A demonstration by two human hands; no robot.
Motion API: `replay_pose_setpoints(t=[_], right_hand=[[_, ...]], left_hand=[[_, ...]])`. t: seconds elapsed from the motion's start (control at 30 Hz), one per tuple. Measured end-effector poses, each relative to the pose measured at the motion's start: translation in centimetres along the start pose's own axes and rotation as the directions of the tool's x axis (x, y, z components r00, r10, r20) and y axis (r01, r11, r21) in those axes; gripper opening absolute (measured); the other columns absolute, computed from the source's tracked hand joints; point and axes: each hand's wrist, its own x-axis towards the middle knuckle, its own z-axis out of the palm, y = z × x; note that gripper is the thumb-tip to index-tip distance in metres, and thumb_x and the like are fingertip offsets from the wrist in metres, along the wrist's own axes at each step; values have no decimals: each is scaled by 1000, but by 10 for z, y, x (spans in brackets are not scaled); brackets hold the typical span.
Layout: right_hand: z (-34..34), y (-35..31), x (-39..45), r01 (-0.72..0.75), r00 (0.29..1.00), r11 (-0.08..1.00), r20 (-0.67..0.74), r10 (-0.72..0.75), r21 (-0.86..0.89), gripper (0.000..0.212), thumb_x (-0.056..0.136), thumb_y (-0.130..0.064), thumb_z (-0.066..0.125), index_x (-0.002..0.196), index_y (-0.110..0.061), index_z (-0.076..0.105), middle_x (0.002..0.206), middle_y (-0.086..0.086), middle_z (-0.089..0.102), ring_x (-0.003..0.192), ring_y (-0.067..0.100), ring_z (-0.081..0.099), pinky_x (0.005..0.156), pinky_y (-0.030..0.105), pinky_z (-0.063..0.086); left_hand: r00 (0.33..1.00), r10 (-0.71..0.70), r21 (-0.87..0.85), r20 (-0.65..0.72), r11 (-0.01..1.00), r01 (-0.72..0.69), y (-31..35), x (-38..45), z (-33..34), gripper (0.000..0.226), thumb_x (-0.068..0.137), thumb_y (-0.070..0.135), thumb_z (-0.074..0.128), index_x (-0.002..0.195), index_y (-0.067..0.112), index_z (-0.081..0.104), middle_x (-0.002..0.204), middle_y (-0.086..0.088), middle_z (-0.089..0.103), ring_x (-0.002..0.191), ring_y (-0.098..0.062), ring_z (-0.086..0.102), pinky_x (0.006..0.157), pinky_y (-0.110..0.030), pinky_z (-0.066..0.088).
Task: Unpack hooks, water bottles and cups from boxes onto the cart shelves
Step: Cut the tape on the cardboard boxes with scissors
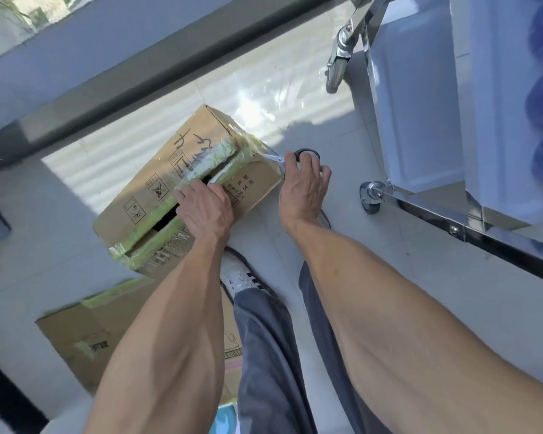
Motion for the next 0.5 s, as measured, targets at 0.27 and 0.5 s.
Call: replay_pose_setpoints(t=[0.27,0.5], right_hand=[[8,6,1,105,993,994,-51,-103,31,50,74,13,43,113,-11,62,108,11,57,105,29,52,81,34,36],[9,12,13,175,983,983,-68,-172,50,47,80,8,35,114,-9,63,109,12,58,107,30,53,81,35,38]], left_hand=[[992,-128,-51,-10,991,127,8,3,5,18,91,23,31,83,13,43,91,-10,50,92,-28,47,81,-48,48],[911,-411,-225,-40,892,392,23,10,10,31,89,27,36,61,19,43,79,-4,48,60,-13,42,52,-30,45]])
